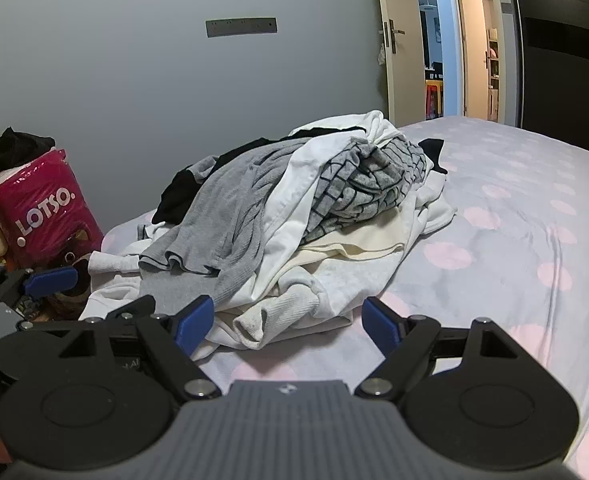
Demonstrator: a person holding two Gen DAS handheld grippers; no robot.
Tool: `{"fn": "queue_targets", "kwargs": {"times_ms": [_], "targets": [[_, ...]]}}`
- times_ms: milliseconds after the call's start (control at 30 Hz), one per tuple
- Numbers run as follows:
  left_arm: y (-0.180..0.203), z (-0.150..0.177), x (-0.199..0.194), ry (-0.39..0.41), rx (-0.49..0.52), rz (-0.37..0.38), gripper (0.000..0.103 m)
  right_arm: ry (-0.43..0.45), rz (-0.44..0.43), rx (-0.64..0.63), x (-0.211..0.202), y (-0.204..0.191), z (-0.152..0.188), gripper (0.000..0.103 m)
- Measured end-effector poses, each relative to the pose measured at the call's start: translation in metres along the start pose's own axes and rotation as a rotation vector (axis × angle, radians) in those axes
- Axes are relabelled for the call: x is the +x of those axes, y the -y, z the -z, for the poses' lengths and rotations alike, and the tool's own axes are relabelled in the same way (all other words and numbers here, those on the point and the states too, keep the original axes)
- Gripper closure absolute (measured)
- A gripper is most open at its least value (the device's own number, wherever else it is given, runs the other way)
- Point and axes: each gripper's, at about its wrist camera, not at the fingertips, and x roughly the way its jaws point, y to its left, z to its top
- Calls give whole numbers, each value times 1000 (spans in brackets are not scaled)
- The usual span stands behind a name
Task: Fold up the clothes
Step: 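Move both grippers open toward the clothes heap on the bed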
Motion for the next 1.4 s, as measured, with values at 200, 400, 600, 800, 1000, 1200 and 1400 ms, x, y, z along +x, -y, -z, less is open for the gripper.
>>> {"fn": "queue_targets", "kwargs": {"times_ms": [200, 400, 600, 800, 1000, 1200, 1400], "targets": [[1, -2, 13, -39, -39, 30, 28, 10, 0, 3, -2, 3, 1, 20], [-6, 4, 10, -46, -52, 22, 28, -18, 8, 11, 5, 3, 1, 20], [-8, 4, 10, -48, -62, 24, 28, -24, 7, 0, 6, 2, 0, 20], [-9, 4, 10, -48, -65, 34, 28, -27, 15, 1, 7, 1, 1, 20], [-9, 4, 11, -53, -72, 36, 28, -31, 20, -1, 8, 1, 2, 20], [-10, 3, 11, -52, -73, 36, 28, -36, 24, -5, 9, 1, 2, 20], [-10, 4, 11, -59, -80, 13, 28, -38, 25, -9, 9, 1, 2, 20]]}}
